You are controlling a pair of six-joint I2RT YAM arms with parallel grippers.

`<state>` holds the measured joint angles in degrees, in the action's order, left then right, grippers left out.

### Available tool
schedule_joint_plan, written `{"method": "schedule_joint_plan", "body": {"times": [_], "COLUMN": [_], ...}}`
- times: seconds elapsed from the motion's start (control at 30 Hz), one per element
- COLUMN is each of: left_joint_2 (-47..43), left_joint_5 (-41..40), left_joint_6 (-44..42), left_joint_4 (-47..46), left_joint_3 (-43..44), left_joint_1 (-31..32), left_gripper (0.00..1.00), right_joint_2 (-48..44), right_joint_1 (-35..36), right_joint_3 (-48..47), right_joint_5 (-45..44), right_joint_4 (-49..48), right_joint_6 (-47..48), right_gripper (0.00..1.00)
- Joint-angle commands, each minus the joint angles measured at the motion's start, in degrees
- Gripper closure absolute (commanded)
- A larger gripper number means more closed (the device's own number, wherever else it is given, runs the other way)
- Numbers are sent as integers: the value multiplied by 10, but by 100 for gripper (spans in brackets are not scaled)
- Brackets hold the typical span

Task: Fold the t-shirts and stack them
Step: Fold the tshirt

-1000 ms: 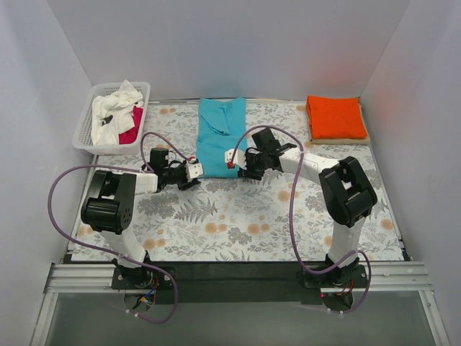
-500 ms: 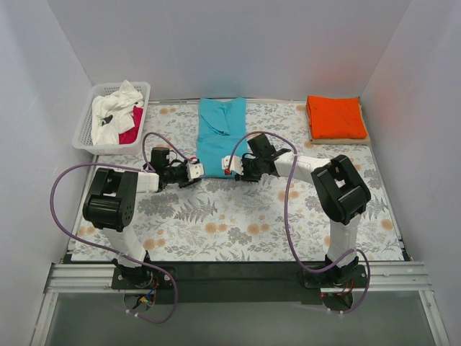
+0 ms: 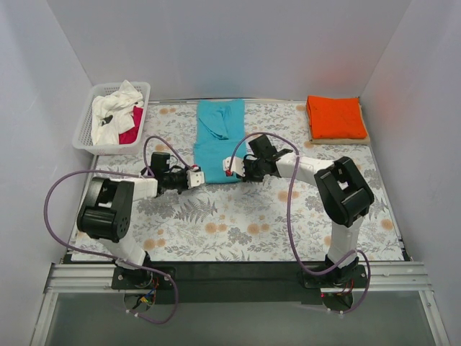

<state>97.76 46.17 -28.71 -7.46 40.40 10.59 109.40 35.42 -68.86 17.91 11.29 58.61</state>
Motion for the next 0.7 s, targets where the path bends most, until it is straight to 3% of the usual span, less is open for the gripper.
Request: {"method": "schedule_joint_plan", "body": {"times": [0.0, 0.33, 0.67], "left_joint_2": [-85, -351, -630], "left_joint_5": [11, 26, 65], "left_joint_6": [-25, 45, 88], "left_joint_4": [72, 239, 494], "left_joint_3": [-31, -111, -104], "left_joint_1": [19, 82, 128], "left_gripper": [100, 100, 100], "right_joint_2": [-61, -235, -404], "right_joint_1": [4, 52, 149], "right_joint_3": [7, 83, 145], "right_joint_5": [14, 51, 77], "right_joint_4": [69, 182, 254], "right_joint_6": [-17, -93, -162], "right_gripper": [99, 99, 99]}}
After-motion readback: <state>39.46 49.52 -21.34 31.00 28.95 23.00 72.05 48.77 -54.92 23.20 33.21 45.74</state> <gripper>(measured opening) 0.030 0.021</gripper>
